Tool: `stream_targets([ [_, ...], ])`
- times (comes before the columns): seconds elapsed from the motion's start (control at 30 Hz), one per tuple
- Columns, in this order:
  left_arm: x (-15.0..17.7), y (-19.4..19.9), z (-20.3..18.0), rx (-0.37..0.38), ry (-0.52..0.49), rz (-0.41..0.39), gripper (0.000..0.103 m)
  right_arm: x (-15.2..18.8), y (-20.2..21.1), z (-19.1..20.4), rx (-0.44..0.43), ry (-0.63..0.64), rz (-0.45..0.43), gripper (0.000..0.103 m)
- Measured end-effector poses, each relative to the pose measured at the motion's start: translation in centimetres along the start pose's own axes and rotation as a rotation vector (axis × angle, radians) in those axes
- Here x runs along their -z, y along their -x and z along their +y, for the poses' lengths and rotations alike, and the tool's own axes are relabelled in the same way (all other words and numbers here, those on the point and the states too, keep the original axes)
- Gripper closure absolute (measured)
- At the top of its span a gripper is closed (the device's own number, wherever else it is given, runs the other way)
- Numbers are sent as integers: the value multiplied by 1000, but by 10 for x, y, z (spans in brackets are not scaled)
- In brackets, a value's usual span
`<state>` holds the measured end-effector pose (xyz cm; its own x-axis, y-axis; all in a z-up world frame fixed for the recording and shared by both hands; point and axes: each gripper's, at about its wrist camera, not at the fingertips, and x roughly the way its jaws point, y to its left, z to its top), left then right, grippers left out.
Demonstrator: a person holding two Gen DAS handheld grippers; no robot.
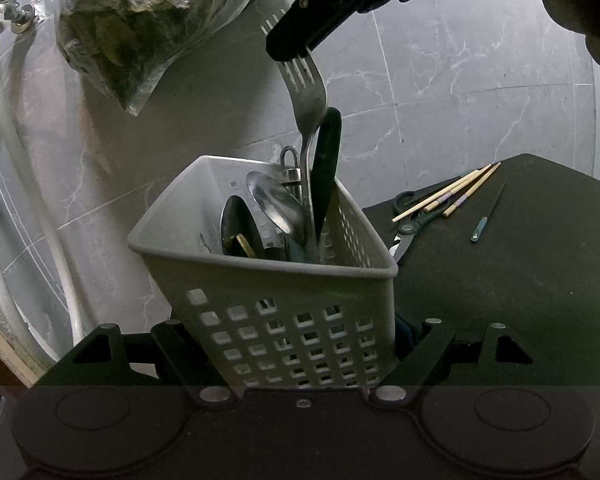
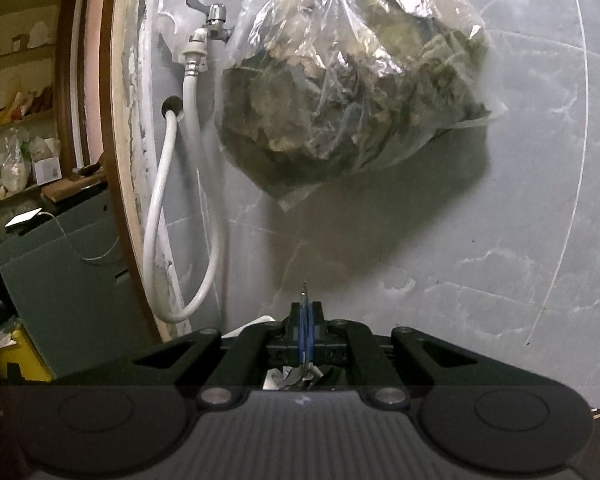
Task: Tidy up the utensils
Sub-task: 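Lift the silver fork and lower it into the basket with the right tool, then move the right tool back over the table toward the chopsticks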
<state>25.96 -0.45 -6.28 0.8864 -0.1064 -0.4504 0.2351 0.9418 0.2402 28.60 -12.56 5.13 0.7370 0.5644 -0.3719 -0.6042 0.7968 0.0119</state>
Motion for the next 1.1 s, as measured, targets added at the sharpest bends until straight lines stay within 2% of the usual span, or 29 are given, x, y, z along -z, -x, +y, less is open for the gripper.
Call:
stream_targets([
  [0.57,0,0,0,0,1,2,20,5,-7,-2,-11,3,40,99],
  [0.93,0,-1,0,-3,-1,3,20,6,2,-5,-3,-21,11,98],
  [1.0,0,-1,0,-3,-1,4,20,7,8,-7,7,-29,-8,91],
  [1.03,-1,-1,0,-3,-1,5,20,7,12,-9,16,-34,-20,81],
  [1.07,-1,-1,0,-3,-1,6,20,8,16,-12,25,-41,-30,67],
  [1.1,-1,-2,1,-3,-1,7,20,10,21,-16,37,-52,-40,61],
])
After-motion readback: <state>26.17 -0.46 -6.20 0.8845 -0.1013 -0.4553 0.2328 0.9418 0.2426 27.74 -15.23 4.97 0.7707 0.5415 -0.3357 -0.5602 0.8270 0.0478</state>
